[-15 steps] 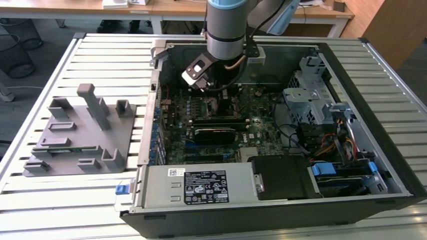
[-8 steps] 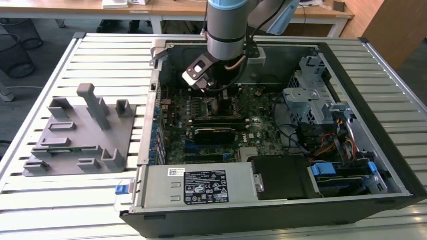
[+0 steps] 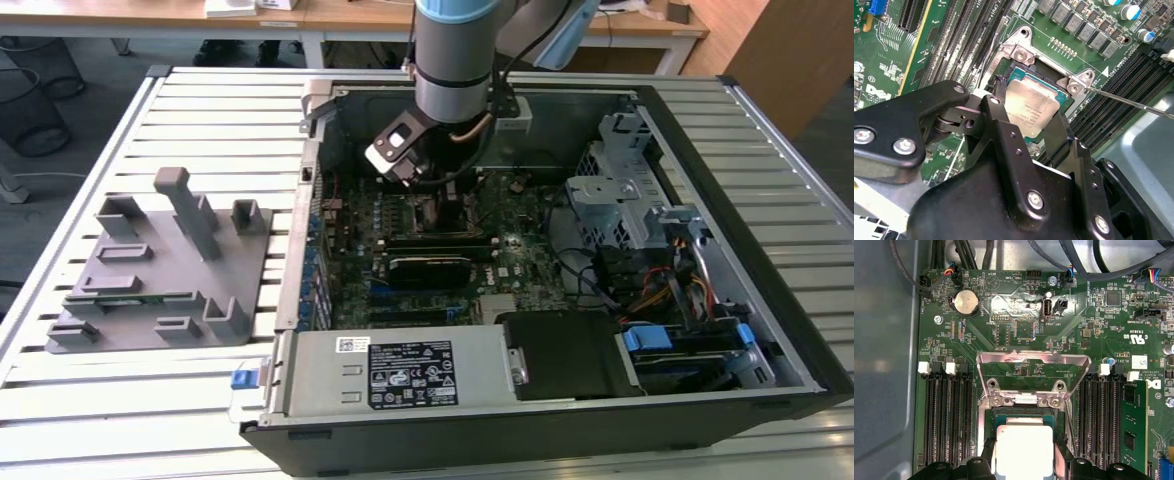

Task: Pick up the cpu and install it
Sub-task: 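Place the cpu into insertion slot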

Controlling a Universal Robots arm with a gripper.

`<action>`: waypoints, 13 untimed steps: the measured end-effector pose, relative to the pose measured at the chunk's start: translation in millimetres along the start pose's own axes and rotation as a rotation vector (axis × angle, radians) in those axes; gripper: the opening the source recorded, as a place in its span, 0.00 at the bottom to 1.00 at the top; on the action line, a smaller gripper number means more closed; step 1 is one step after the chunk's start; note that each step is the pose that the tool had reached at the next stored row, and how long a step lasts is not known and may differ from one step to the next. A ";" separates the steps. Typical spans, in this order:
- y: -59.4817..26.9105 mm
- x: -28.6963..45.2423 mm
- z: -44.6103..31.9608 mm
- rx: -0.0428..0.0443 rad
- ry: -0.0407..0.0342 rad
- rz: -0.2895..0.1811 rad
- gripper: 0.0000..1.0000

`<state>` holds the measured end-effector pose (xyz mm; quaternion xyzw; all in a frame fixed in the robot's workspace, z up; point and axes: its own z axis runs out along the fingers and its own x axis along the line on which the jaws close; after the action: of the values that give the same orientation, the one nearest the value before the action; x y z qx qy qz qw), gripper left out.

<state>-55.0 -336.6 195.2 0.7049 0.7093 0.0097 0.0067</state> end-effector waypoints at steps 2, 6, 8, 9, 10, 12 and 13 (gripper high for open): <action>0.3 0.0 0.6 0.0000 0.0002 0.000 0.54; 0.4 0.0 2.4 -0.0001 -0.0001 0.000 0.54; 0.3 -0.1 3.1 0.0002 -0.0002 0.001 0.54; 0.3 -0.1 3.2 0.0003 -0.0003 0.001 0.54; 0.3 -0.1 3.3 0.0002 -0.0003 0.001 0.54; 0.3 0.0 3.4 0.0001 -0.0001 0.001 0.54; 0.3 0.0 3.4 0.0001 0.0000 0.001 0.54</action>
<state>-54.6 -336.6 191.7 0.7052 0.7089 0.0097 0.0067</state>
